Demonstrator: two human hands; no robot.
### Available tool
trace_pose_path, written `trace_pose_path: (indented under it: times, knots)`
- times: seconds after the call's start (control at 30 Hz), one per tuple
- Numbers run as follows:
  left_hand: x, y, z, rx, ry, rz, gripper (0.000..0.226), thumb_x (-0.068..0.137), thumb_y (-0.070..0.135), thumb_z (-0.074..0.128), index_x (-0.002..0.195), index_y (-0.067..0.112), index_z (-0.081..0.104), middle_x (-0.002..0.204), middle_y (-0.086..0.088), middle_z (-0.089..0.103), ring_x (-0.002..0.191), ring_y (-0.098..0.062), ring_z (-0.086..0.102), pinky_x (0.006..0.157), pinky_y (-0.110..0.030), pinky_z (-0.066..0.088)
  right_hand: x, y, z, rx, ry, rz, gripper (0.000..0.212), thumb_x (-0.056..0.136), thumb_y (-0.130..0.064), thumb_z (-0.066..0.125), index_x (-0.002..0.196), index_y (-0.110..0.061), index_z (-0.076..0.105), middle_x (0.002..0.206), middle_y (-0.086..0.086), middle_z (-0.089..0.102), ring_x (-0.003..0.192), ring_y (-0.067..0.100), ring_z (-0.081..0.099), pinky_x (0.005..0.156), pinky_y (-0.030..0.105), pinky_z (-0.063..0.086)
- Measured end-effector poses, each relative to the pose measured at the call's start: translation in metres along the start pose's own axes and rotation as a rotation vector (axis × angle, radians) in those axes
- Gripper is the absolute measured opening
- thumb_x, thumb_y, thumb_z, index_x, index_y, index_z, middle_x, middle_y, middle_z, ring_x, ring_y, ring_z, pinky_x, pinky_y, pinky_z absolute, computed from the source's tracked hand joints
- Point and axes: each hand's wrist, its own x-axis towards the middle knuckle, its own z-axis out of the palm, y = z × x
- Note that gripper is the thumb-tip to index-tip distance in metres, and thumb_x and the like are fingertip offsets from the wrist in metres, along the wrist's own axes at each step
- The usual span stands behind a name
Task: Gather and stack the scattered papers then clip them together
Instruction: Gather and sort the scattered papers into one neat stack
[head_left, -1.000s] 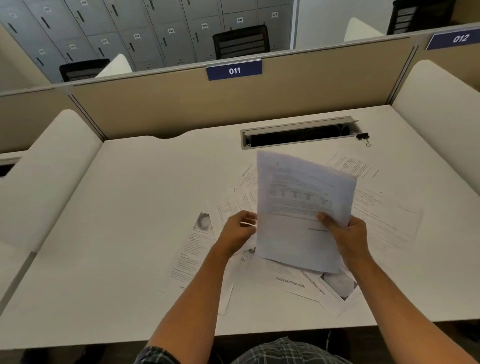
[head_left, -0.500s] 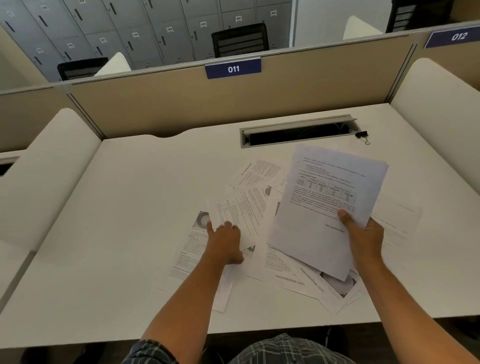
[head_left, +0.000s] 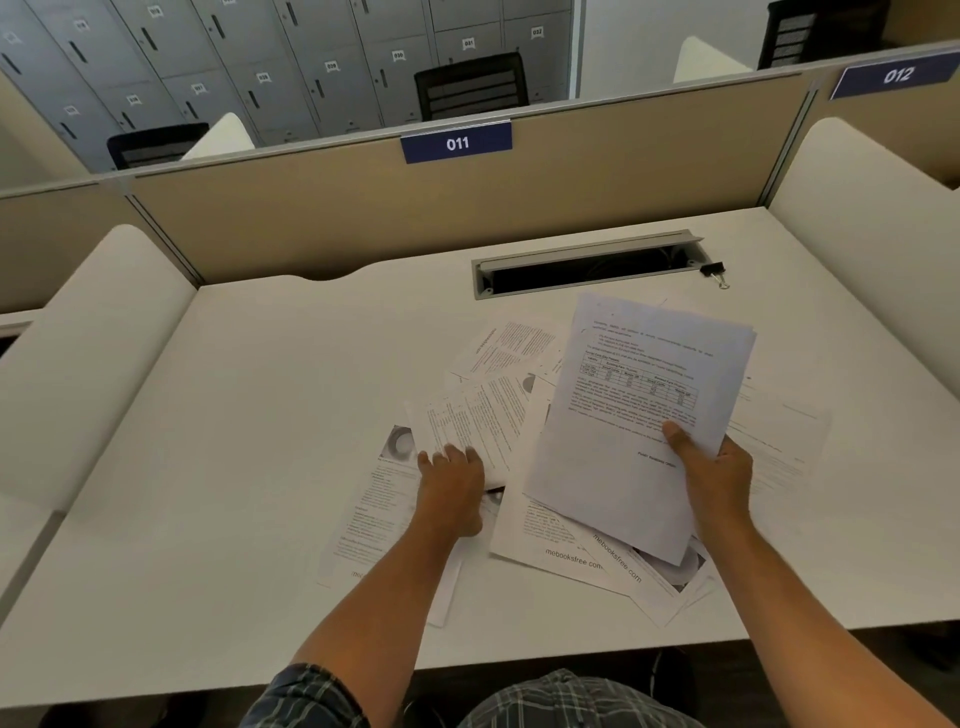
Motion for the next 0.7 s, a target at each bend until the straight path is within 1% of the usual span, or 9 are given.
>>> trace_pose_path:
  times: [0.07,0.1,0.2,0.23,0.3,0.47,0.53,0.63,0.7]
  knots:
    - [-0.001,-0.004,0.001,-0.016,0.027,0.0,0.085,0.083,0.031,0.074,0.152,0.004,0.033,0.143,-0.023,0.049,0.122,-0.036,0.057,0.106,-0.054,0.045,0.001,0.001,-0.001,0.0,0.006,0.005,0.014,0.084,-0.035,0.086,0.095,-0.032,0.079,0.095,-0.015,0.08,0.076,0.009,0.078,0.057,0.021,0.059]
    - [-0.002,-0.007,0.002,-0.025,0.049,0.001,0.076,0.084,0.028,0.073,0.148,0.006,0.038,0.138,-0.018,0.053,0.117,-0.033,0.06,0.101,-0.051,0.048,0.001,0.001,-0.002,0.0,0.011,0.009,0.014,0.084,-0.035,0.086,0.096,-0.031,0.079,0.094,-0.015,0.08,0.076,0.009,0.078,0.057,0.021,0.059]
    - [-0.003,-0.019,0.001,-0.075,0.123,0.014,0.037,0.09,0.017,0.062,0.126,0.013,0.054,0.121,-0.008,0.063,0.105,-0.028,0.064,0.094,-0.048,0.048,0.002,0.003,-0.004,-0.005,0.02,0.02,0.016,0.084,-0.036,0.086,0.096,-0.03,0.078,0.092,-0.017,0.08,0.075,0.008,0.077,0.056,0.021,0.059]
    - [-0.004,-0.023,0.001,-0.09,0.145,0.02,0.028,0.091,0.015,0.059,0.119,0.015,0.056,0.116,-0.006,0.065,0.102,-0.027,0.064,0.093,-0.048,0.048,0.002,0.003,-0.005,-0.008,0.02,0.022,0.015,0.084,-0.036,0.085,0.096,-0.03,0.078,0.092,-0.017,0.08,0.075,0.008,0.077,0.055,0.021,0.059]
    - [-0.004,-0.03,-0.001,-0.099,0.187,0.037,0.02,0.091,0.011,0.059,0.111,0.016,0.06,0.108,-0.004,0.068,0.095,-0.026,0.066,0.092,-0.047,0.047,0.003,0.004,-0.005,-0.01,0.023,0.027,0.013,0.084,-0.035,0.085,0.094,-0.032,0.078,0.091,-0.018,0.079,0.074,0.007,0.077,0.055,0.02,0.058]
    - [-0.005,-0.046,-0.009,-0.151,0.389,0.048,0.019,0.075,0.007,0.083,0.084,0.012,0.067,0.079,-0.006,0.072,0.069,-0.029,0.068,0.083,-0.052,0.053,0.002,0.003,-0.007,-0.022,0.034,0.029,0.009,0.084,-0.036,0.085,0.091,-0.039,0.078,0.091,-0.021,0.079,0.073,0.005,0.076,0.054,0.019,0.058]
    - [-0.004,-0.051,-0.016,-0.188,0.462,0.036,0.021,0.076,0.014,0.085,0.092,0.012,0.071,0.087,-0.006,0.075,0.076,-0.03,0.07,0.082,-0.049,0.05,0.002,0.003,-0.007,-0.029,0.038,0.032,0.01,0.085,-0.037,0.084,0.092,-0.037,0.078,0.091,-0.021,0.078,0.073,0.005,0.076,0.053,0.019,0.057]
    - [-0.003,-0.058,-0.031,-0.291,0.576,-0.017,0.038,0.075,0.019,0.085,0.11,0.012,0.073,0.103,-0.007,0.077,0.09,-0.031,0.071,0.088,-0.048,0.05,0.002,0.004,-0.008,-0.037,0.048,0.039,0.015,0.085,-0.036,0.084,0.097,-0.031,0.076,0.09,-0.022,0.078,0.074,0.005,0.076,0.052,0.018,0.057]
    - [-0.004,-0.062,-0.043,-0.376,0.637,-0.069,0.042,0.074,0.015,0.084,0.115,0.013,0.072,0.104,-0.007,0.076,0.092,-0.031,0.07,0.087,-0.047,0.05,0.001,0.004,-0.007,-0.035,0.046,0.043,0.016,0.086,-0.035,0.084,0.099,-0.031,0.076,0.091,-0.022,0.078,0.075,0.005,0.076,0.053,0.018,0.057]
